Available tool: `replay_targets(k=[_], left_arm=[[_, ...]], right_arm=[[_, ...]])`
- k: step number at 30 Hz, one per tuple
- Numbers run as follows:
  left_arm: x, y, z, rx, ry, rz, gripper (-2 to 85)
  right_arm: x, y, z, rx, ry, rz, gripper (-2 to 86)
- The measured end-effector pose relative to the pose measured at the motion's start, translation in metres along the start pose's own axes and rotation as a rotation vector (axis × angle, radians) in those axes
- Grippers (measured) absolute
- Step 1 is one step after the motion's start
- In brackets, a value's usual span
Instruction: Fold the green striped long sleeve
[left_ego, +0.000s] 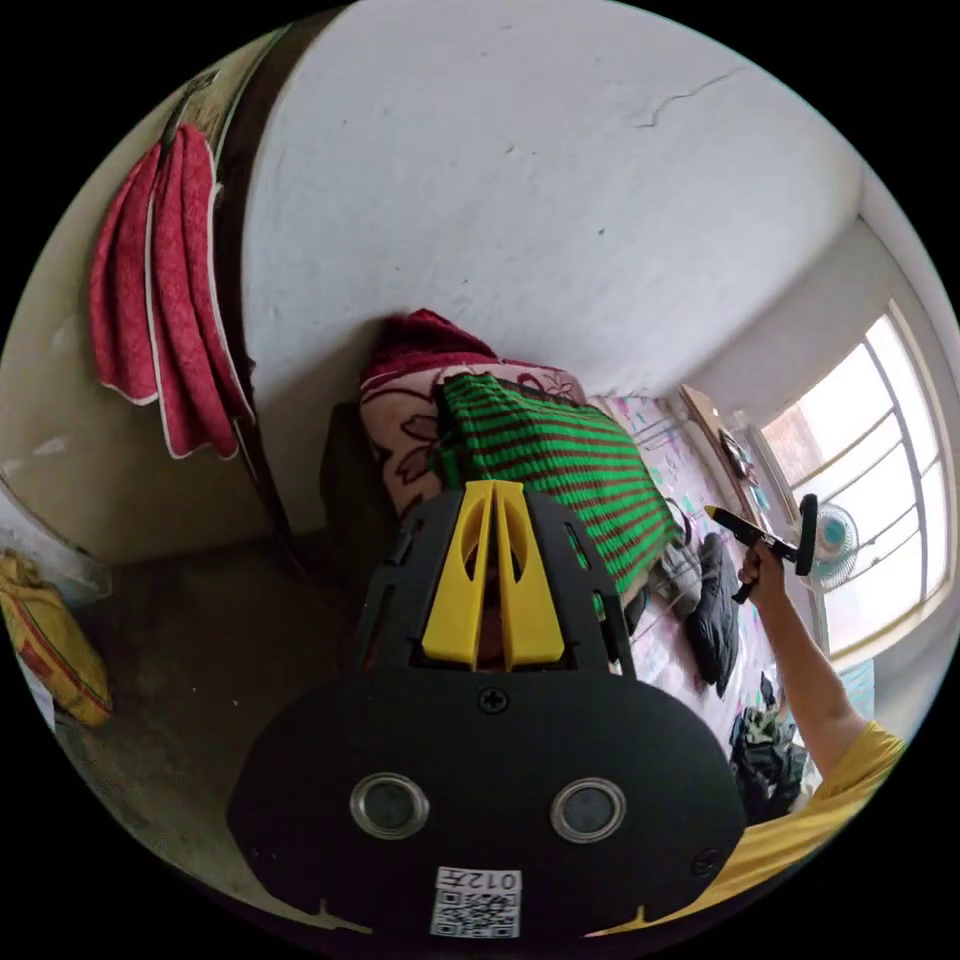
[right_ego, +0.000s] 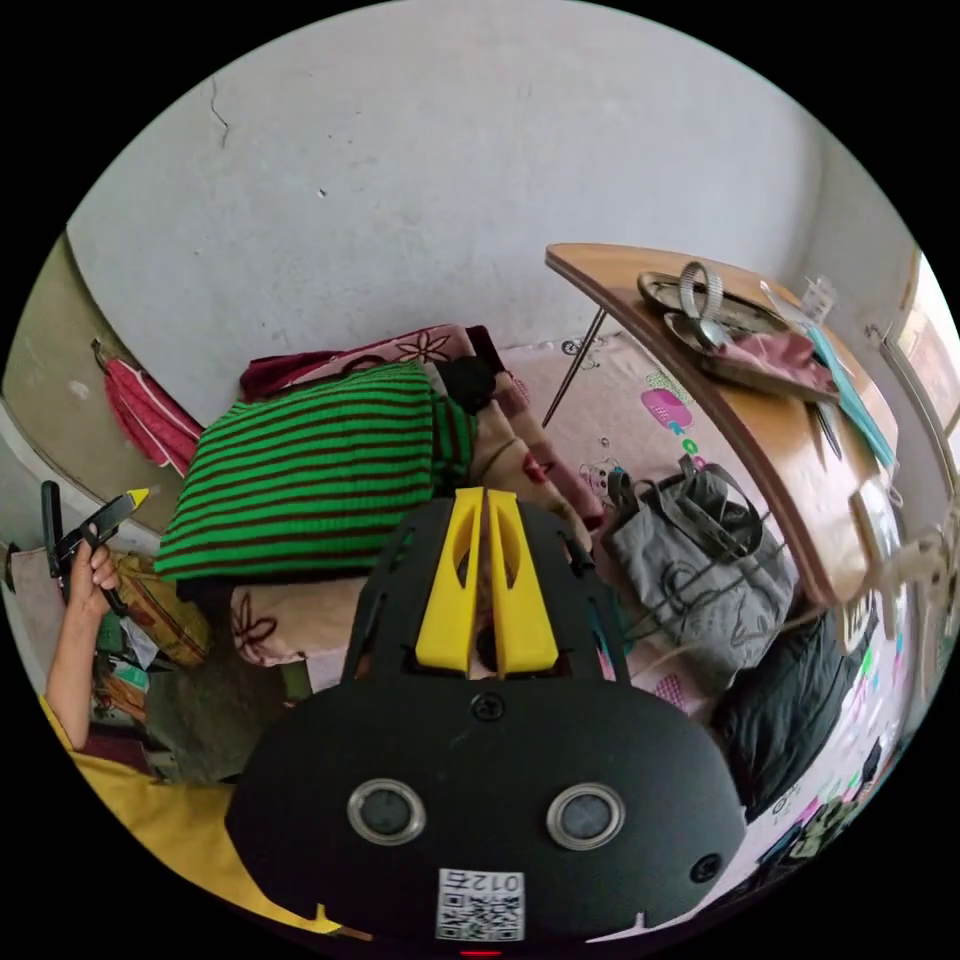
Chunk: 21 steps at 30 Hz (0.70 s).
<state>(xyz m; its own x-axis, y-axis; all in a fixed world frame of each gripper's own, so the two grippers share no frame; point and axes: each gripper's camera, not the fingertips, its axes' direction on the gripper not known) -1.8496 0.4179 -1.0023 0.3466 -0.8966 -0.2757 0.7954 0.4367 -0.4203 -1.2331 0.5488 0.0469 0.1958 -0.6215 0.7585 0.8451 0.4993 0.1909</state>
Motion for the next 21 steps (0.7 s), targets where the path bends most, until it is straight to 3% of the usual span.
replay_targets(k=[8,15,21], left_arm=[[-0.025,0.182,0.147,-0.084,0.203,0.245,0.3],[-0.022,0.416,0.343,-0.393,0.439,0.499,0.3],[-0.006,0.617,0.486,-0.681,0.522,0.719,0.4]], right_arm=[[-0.083,0.197,-0.190,0.001,-0.005,0.121,0.0],[-0.145,0.421,-0.352,-0.155,0.088,0.460,0.0],[-0.178,0.541,-0.494,-0.193,0.198,0.622,0.0]])
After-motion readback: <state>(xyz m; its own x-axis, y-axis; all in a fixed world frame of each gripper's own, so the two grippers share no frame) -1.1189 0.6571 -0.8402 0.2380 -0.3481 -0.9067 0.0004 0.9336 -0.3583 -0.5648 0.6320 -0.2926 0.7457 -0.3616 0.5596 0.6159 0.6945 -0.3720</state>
